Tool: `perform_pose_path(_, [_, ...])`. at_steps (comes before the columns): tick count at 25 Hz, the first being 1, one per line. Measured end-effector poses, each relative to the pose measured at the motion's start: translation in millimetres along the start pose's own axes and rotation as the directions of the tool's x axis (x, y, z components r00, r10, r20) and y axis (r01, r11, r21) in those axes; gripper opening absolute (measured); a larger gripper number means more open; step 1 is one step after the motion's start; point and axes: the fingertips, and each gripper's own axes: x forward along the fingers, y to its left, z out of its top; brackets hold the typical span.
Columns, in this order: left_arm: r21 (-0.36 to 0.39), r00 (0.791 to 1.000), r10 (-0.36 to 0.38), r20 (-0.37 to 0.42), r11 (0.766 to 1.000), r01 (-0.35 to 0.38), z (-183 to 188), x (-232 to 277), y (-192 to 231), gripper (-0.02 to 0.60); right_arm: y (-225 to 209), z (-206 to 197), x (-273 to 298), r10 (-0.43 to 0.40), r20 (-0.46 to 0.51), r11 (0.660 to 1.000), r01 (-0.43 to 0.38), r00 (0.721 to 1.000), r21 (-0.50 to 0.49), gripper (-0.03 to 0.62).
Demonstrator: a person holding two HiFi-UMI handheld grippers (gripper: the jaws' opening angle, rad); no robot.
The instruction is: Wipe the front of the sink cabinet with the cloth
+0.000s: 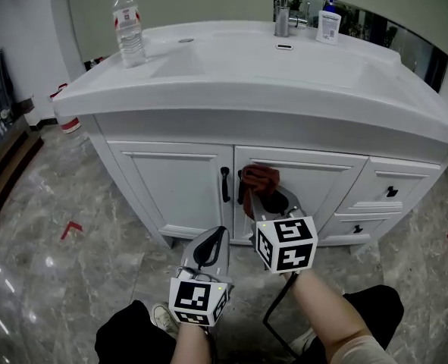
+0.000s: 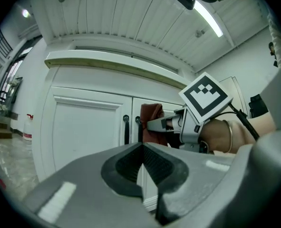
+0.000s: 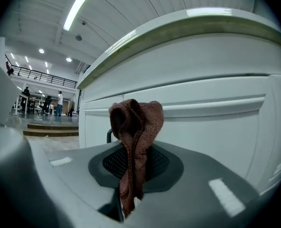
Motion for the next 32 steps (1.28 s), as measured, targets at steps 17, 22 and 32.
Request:
perform_pose_path(17, [0.003, 0.995, -0.098, -0.016, 0.995, 0.098, -9.6, 33.6, -47.9, 0.000, -66.5, -13.7, -25.3, -0.101, -0.027, 0.994, 0.100, 0.994, -0.043, 0.087])
perform_pose_path(22, [0.004, 0.994, -0.104, -0.032, 0.995, 0.104, -13.2, 43.3, -60.9, 0.000, -105.7, -19.2, -51.5, -0.163, -0.036, 0.987, 0.164, 0.986, 0.002, 0.087])
perform_pose_path(32, [0.001, 0.994, -0.097, -0.046, 0.995, 0.098, -19.6, 60.0, -80.9, 0.000, -168.0, -15.7, -95.0, -0.276, -0.026, 0.961, 0.276, 0.961, 0.003, 0.088])
